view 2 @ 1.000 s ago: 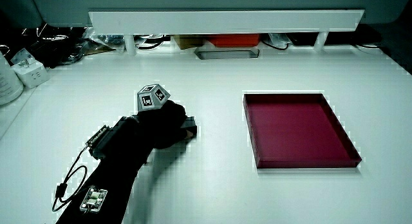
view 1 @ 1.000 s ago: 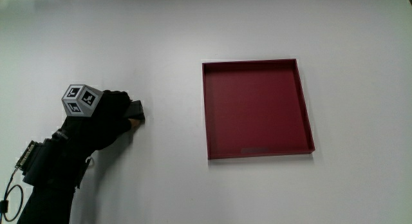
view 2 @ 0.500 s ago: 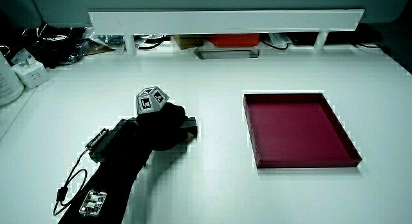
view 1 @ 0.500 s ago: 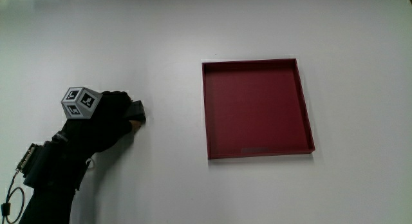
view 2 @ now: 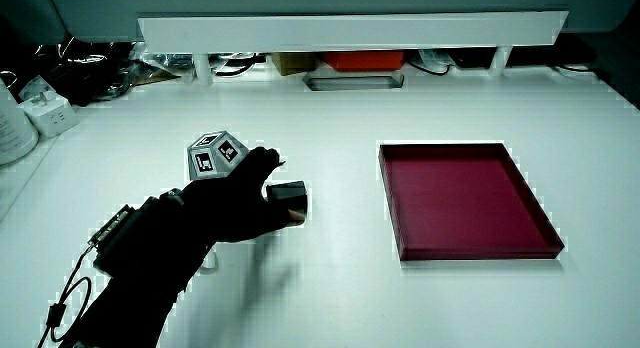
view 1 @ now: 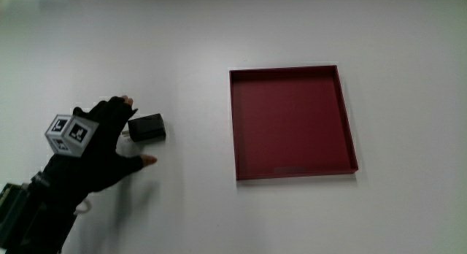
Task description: Place charger on desk
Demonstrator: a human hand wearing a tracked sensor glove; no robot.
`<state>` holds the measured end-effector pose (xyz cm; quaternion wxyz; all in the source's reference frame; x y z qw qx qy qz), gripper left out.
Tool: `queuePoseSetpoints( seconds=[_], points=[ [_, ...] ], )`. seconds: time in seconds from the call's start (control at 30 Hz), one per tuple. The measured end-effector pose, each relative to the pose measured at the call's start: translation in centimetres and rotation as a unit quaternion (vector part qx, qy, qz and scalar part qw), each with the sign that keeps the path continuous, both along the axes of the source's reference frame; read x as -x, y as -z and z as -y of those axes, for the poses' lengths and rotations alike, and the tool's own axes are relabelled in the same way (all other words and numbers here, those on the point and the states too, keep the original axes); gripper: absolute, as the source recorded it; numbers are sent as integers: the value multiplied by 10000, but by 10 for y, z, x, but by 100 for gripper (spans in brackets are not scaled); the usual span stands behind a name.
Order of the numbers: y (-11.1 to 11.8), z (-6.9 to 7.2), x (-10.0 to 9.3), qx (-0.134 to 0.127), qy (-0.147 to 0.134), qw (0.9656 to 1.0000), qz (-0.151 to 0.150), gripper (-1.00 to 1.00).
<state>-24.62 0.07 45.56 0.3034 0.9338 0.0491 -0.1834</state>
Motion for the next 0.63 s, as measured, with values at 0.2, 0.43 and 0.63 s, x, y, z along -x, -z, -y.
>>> queuePoseSetpoints(
  seconds=[0.2, 0.43, 0.63],
  points=[
    [30, -32, -13, 113, -242, 9996, -5, -100],
    [47, -71, -24, 42, -575, 9975, -410, -100],
    [68, -82, -34, -1, -998, 9938, -499, -100]
  ],
)
